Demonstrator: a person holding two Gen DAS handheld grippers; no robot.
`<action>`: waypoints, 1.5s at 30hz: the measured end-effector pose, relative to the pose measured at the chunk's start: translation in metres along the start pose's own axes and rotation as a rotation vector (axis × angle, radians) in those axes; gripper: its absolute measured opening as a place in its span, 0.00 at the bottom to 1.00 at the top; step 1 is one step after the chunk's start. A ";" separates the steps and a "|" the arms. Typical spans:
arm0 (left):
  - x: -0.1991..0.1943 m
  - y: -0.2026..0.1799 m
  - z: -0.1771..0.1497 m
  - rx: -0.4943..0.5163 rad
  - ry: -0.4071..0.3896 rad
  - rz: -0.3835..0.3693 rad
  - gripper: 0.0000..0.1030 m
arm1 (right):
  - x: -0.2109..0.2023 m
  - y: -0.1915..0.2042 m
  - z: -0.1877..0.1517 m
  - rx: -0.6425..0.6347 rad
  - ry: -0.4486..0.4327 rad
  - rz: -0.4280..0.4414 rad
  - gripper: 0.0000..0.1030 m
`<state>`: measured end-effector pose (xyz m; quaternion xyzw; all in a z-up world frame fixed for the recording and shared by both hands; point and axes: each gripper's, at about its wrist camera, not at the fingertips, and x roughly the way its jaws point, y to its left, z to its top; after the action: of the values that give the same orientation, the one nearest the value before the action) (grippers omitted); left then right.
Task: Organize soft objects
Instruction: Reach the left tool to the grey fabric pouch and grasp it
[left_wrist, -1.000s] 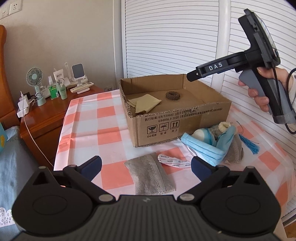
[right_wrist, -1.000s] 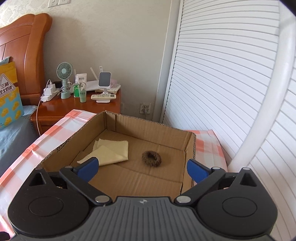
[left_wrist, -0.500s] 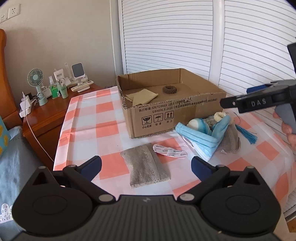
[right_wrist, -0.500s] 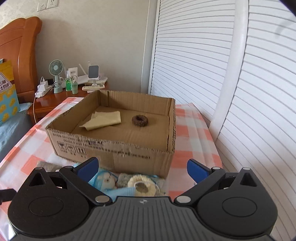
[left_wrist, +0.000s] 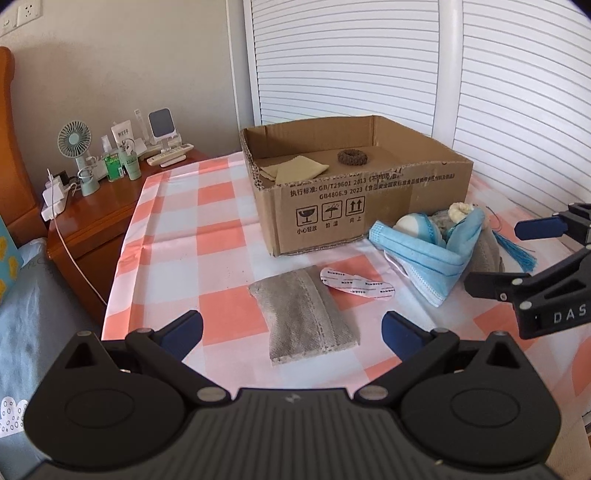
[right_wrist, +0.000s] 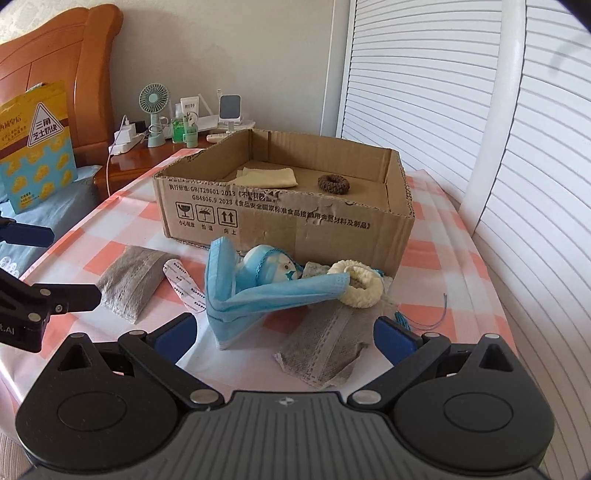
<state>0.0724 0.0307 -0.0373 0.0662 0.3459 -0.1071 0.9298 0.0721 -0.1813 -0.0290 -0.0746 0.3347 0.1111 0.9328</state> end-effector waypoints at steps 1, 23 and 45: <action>0.005 0.000 0.000 -0.009 0.010 -0.009 0.99 | 0.002 0.001 -0.001 -0.003 0.004 -0.002 1.00; 0.059 0.009 0.001 -0.096 0.076 -0.001 0.82 | 0.037 -0.011 -0.025 0.038 0.076 -0.056 1.00; 0.056 0.008 0.005 -0.084 0.043 -0.046 0.48 | 0.038 0.024 -0.001 -0.058 -0.018 0.031 0.99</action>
<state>0.1184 0.0289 -0.0699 0.0212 0.3713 -0.1125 0.9214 0.0937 -0.1523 -0.0554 -0.0955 0.3239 0.1361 0.9314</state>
